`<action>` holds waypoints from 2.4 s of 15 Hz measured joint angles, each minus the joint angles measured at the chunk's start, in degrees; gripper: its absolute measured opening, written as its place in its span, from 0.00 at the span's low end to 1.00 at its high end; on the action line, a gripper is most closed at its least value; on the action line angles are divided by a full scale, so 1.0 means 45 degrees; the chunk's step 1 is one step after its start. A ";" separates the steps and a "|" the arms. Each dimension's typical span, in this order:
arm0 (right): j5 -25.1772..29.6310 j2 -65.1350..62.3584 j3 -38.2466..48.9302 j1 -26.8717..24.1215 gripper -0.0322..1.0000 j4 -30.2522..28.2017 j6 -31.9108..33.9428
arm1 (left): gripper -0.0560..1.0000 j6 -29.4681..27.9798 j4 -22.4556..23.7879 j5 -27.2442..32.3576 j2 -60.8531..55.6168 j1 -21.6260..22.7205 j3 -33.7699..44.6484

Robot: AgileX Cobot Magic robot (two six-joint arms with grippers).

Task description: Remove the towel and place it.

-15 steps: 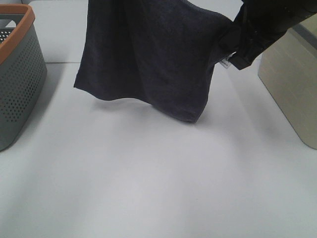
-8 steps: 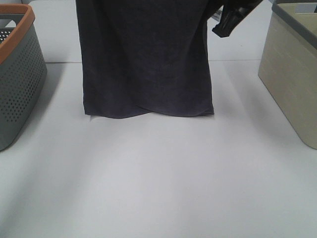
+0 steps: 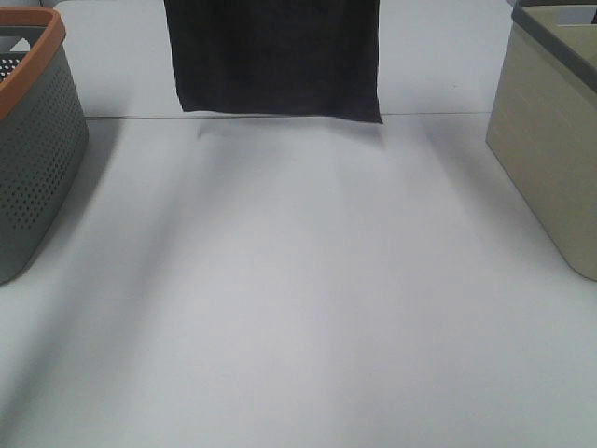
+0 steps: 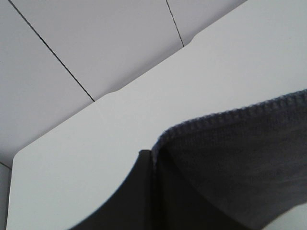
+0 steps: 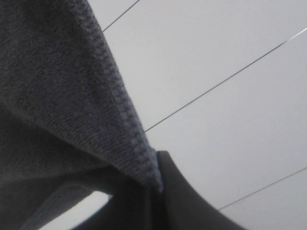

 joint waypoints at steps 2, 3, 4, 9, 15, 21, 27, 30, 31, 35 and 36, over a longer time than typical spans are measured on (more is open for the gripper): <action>-0.0191 0.0688 -0.0267 -0.0242 0.05 0.0293 0.0013 | 0.05 0.0000 0.0064 -0.0089 0.0471 0.0000 0.0000; 0.0166 0.0993 -0.0293 -0.0306 0.05 0.0649 0.0153 | 0.05 0.0000 0.0076 0.0331 0.0815 0.0000 0.0000; 0.1197 0.1222 -0.0293 -0.0331 0.05 0.1171 0.0560 | 0.05 0.0102 -0.0051 0.1133 0.1197 0.0000 0.0000; 1.0020 0.1490 -0.0293 -0.0331 0.05 0.4571 0.2024 | 0.05 0.1426 -0.2114 0.7066 0.1948 -0.0025 0.0000; 1.6743 0.1477 -0.0318 -0.0331 0.05 0.5857 0.2241 | 0.05 0.1592 -0.3909 0.7779 0.1948 -0.0115 0.2419; 1.8755 0.1961 -0.0357 -0.0331 0.05 0.5844 0.2381 | 0.05 0.2610 -0.3896 0.7767 0.0076 -0.0178 0.7207; 1.8806 0.2483 0.1146 -0.0331 0.05 0.7041 0.2776 | 0.05 0.4851 -0.3591 0.7792 -0.1655 -0.0204 1.0810; 1.8844 0.2483 0.1528 -0.0331 0.05 0.7729 0.2903 | 0.05 0.4864 -0.3400 0.7792 -0.1668 -0.0204 1.0810; 1.8844 0.2483 0.1706 -0.0331 0.06 0.7894 0.2941 | 0.05 0.4635 -0.3361 0.7792 -0.1668 -0.0204 1.0810; 1.8844 0.2483 0.2152 -0.0331 0.12 0.8111 0.3463 | 0.05 0.3896 -0.3361 0.7792 -0.1668 -0.0204 1.1281; 1.8844 0.2483 0.2177 -0.0331 0.18 0.8111 0.3782 | 0.09 0.3578 -0.3349 0.7792 -0.1668 -0.0204 1.1370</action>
